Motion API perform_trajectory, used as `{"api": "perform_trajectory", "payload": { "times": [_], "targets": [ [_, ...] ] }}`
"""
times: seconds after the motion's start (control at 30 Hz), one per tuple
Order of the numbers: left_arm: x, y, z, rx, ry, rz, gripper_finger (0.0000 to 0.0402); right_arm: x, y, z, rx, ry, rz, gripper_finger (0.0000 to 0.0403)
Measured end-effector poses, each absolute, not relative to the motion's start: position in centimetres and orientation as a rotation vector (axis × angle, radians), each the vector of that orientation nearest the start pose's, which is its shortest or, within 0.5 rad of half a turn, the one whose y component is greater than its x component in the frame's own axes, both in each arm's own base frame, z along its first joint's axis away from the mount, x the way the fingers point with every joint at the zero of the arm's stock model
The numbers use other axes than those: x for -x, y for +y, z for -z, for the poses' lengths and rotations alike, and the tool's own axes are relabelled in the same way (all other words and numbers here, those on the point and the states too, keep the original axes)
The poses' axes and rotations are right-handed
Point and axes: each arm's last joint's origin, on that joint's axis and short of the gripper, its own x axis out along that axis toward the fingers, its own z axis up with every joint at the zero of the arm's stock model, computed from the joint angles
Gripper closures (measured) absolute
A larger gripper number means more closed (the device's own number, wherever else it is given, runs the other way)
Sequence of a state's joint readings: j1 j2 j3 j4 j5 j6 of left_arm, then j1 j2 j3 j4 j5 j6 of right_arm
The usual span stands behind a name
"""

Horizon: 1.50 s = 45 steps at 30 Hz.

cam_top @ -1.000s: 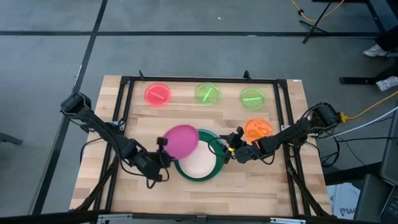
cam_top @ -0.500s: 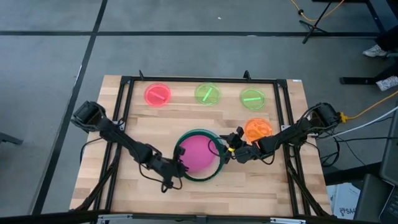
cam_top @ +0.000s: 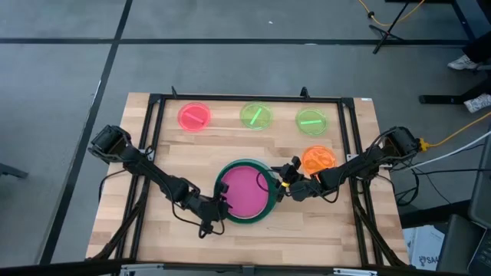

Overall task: Stack plastic plates
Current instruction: Stack the dark pink plate on top of the light orange plate, then stack the orange plate on top of the dark pink plate

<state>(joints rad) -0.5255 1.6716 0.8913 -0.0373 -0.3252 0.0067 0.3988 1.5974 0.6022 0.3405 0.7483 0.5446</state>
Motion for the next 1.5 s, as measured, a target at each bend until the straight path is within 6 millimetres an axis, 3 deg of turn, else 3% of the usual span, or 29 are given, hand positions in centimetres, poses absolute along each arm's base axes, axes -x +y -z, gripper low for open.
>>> {"api": "perform_trajectory", "payload": {
  "times": [0.17, 0.4, 0.67, 0.97, 1.17, 1.33, 1.5],
  "targets": [
    [-27.9, -16.3, -18.7, -0.351, 0.732, 0.219, 0.0283, -26.7, 9.1, -14.0, -0.169, 0.440, 0.471, 0.0231],
    [-25.6, -15.6, -21.5, -0.302, 0.727, 0.083, 0.0286, -26.7, 9.1, -14.1, -0.170, 0.438, 0.470, 0.0231],
    [-22.4, -12.1, -18.5, -0.188, 0.579, 0.055, 0.0286, -26.7, 9.1, -14.3, -0.178, 0.432, 0.464, 0.0231],
    [-20.6, -9.6, -15.8, -0.083, 0.387, -0.010, 0.0286, -24.9, 7.6, -16.9, -0.223, 0.478, 0.503, 0.0231],
    [-20.1, -9.4, -15.1, -0.098, 0.410, -0.015, 0.0286, -22.7, 5.7, -17.6, -0.302, 0.727, 0.477, 0.0231],
    [-20.1, -9.4, -15.1, -0.095, 0.411, -0.011, 0.0286, -21.7, 5.8, -18.0, -0.275, 0.982, 0.413, 0.0231],
    [-20.1, -9.4, -15.1, -0.095, 0.413, -0.011, 0.0286, -19.9, 5.4, -17.1, -0.309, 1.175, 0.499, 0.0231]
  ]
}}
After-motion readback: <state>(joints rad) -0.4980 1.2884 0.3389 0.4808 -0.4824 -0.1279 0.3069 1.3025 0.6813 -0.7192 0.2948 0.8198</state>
